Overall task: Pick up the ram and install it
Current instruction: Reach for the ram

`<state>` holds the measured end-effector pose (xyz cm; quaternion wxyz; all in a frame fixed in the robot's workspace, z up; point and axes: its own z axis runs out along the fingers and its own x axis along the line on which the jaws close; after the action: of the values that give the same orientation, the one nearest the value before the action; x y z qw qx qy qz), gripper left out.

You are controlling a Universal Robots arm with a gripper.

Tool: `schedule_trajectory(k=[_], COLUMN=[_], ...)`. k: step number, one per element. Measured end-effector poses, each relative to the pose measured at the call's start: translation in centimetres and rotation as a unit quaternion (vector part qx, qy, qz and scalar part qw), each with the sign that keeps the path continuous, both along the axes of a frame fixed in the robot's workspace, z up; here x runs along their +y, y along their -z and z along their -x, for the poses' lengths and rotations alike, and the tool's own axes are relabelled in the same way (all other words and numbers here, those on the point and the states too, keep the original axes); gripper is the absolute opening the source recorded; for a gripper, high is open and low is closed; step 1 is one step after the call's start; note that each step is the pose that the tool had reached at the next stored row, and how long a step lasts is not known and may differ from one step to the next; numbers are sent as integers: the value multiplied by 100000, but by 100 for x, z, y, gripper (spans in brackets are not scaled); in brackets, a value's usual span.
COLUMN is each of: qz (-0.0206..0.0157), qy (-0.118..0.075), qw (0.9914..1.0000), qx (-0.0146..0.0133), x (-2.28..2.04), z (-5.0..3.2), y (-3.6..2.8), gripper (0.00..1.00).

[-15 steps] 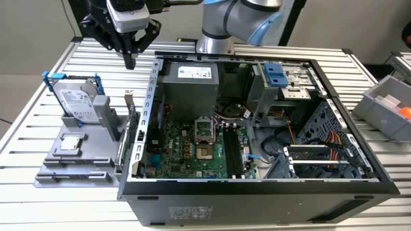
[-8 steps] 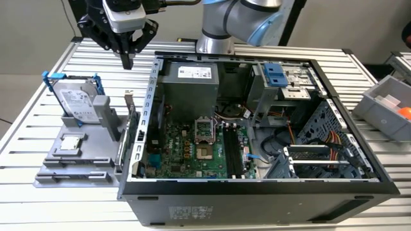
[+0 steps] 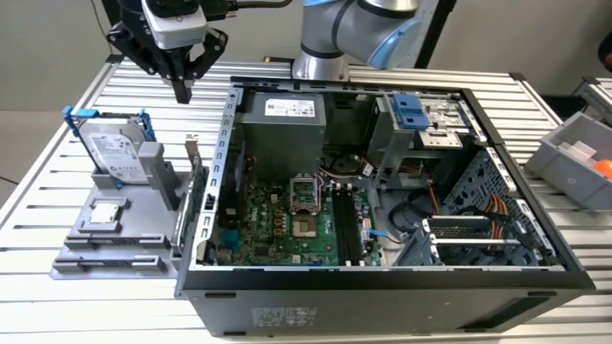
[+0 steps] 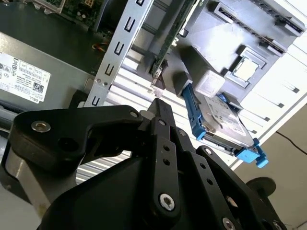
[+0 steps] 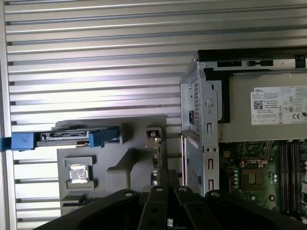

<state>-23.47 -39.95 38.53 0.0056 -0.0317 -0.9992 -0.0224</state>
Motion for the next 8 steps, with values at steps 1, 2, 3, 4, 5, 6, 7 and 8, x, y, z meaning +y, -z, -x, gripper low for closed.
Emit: schedule_trajectory(k=[1, 2, 3, 4, 5, 6, 7, 8], qz=[-1, 0, 2, -1, 1, -3, -1, -2], qy=[3, -6, -21, -39, -59, -84, -108, -132], qw=[100000, 100000, 100000, 100000, 100000, 100000, 100000, 100000], qx=[0, -1, 2, -2, 1, -1, -1, 0], x=[0, 0, 0, 0, 0, 0, 0, 0], z=[15, 32, 53, 71, 88, 105, 120, 136], y=[0, 0, 0, 1, 1, 1, 1, 1], gripper=[0, 0, 0, 0, 0, 0, 0, 0])
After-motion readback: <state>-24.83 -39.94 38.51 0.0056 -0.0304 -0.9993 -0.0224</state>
